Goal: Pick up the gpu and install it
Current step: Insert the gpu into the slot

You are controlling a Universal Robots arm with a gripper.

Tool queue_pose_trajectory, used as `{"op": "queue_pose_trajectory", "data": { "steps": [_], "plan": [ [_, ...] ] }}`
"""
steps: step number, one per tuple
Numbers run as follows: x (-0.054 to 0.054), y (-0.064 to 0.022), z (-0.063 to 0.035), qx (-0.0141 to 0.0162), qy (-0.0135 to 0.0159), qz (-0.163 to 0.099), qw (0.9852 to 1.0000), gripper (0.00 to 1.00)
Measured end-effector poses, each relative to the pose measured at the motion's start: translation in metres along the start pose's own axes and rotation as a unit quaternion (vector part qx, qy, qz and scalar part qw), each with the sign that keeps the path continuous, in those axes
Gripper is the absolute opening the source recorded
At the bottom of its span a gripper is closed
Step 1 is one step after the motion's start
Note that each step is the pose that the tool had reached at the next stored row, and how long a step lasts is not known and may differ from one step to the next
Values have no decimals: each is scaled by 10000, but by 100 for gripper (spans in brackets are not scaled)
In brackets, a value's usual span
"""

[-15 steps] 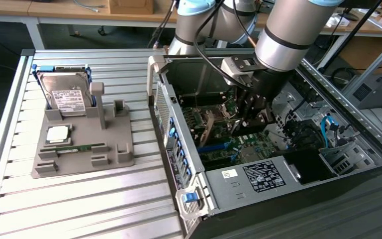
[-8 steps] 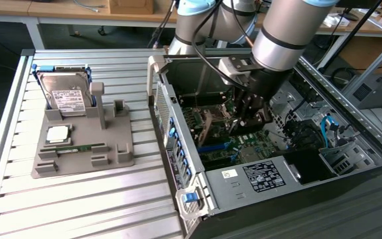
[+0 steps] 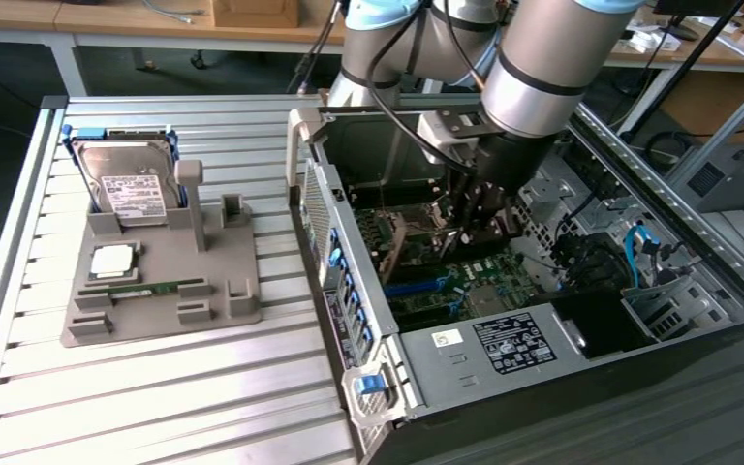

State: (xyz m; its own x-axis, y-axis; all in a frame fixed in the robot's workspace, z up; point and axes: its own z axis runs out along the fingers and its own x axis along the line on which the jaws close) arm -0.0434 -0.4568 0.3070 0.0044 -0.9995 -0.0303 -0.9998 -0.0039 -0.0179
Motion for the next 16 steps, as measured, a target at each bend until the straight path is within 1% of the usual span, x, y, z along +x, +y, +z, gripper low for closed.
{"op": "queue_pose_trajectory", "data": {
  "steps": [12, 13, 16],
  "plan": [
    [-16, 57, 33, 0, 1, 0, 10000, 27],
    [-16, 77, 39, -1, 1, 0, 10000, 27],
    [-16, 102, 48, -1, 1, 0, 10000, 27]
  ]
}}
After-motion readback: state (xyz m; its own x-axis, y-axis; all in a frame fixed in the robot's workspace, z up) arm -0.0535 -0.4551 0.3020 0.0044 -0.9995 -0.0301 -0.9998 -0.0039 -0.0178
